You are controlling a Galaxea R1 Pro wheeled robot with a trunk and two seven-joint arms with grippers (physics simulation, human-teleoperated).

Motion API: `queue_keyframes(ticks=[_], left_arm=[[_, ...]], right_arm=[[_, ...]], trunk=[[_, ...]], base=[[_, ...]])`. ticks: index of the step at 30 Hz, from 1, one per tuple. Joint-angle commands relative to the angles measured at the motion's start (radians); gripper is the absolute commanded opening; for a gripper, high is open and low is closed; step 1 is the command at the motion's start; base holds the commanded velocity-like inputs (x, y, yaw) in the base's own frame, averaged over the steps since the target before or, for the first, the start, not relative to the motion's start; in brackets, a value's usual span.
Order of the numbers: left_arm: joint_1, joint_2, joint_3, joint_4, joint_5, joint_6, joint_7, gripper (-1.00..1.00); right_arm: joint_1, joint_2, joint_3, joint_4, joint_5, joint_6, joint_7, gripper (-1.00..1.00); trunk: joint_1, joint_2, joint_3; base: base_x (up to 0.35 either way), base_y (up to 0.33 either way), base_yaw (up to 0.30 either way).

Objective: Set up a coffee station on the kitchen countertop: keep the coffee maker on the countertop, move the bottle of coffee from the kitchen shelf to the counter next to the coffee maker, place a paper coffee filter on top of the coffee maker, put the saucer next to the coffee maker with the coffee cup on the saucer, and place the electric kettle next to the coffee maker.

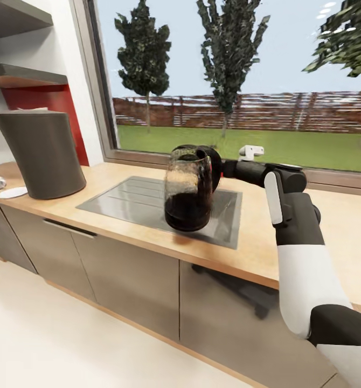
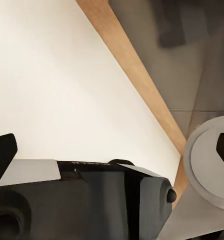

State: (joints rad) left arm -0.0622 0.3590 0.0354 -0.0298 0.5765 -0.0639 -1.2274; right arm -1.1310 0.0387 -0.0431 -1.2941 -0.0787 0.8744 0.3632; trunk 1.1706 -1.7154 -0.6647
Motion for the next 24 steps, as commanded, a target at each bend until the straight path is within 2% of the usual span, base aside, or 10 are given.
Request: queue_keyframes(ticks=[1,8,14,24], left_arm=[[-0.001,0.000,0.003,0.001,-0.004,-0.007,-0.001,1.00],[-0.001,0.000,0.003,0.001,-0.004,-0.007,-0.001,1.00],[-0.001,0.000,0.003,0.001,-0.004,-0.007,-0.001,1.00],[-0.001,0.002,0.004,0.001,-0.004,-0.007,-0.001,1.00]], right_arm=[[-0.001,0.001,-0.003,0.000,-0.012,0.008,-0.001,-1.00],[-0.001,0.001,-0.003,0.001,-0.012,0.008,-0.001,-1.00],[-0.001,0.001,-0.004,0.001,-0.012,0.008,-0.001,-1.00],[-0.001,0.001,-0.005,0.001,-0.012,0.008,-0.001,-1.00]], trunk=[[0.000,-0.001,-0.001],[0.000,-0.001,-0.001],[0.000,-0.001,-0.001],[0.000,-0.001,-0.001]], base=[[0.087,0.302,0.074],[0.082,0.277,0.141],[0.035,0.071,0.204],[0.225,0.194,0.031]])
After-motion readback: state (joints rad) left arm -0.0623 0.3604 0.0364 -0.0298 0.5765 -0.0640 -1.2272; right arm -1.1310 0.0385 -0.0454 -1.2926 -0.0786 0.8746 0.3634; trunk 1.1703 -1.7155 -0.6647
